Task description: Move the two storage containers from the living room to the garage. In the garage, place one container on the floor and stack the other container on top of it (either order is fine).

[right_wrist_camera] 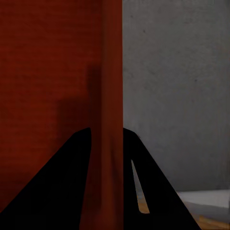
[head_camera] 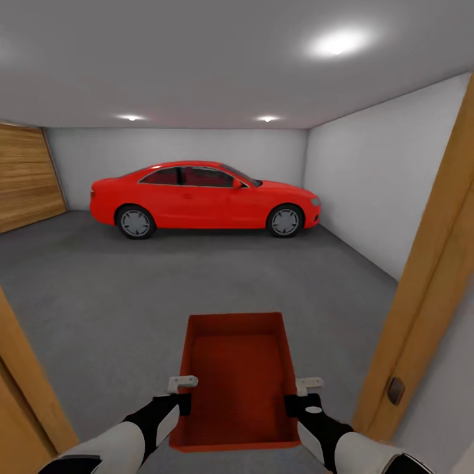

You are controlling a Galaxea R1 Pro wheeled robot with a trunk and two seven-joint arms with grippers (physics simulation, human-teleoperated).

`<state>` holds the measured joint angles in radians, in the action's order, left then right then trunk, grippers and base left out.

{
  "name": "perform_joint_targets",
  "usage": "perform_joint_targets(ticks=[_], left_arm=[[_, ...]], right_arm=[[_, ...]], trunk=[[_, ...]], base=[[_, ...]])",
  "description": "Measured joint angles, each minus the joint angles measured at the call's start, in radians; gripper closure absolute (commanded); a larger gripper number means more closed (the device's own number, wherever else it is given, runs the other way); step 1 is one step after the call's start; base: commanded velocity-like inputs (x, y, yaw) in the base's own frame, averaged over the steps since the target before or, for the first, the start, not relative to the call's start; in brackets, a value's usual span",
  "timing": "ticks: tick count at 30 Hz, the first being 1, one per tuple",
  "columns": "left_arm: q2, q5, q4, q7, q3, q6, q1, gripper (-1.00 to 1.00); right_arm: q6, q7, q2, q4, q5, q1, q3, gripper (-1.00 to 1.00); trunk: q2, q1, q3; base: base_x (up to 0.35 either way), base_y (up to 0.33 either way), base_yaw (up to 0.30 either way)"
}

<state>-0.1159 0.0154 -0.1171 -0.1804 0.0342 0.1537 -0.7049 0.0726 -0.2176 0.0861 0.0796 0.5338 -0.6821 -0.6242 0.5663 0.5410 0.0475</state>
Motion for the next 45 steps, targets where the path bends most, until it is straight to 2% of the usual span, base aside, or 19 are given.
perform_joint_targets(ticks=[45], left_arm=[[0.000, 0.000, 0.001, 0.000, 0.000, -0.001, 0.000, 1.00]], right_arm=[[0.000, 0.001, 0.000, -0.001, 0.000, -0.001, 0.000, 1.00]], trunk=[[0.000, 0.000, 0.000]], base=[[0.322, 0.000, 0.000]])
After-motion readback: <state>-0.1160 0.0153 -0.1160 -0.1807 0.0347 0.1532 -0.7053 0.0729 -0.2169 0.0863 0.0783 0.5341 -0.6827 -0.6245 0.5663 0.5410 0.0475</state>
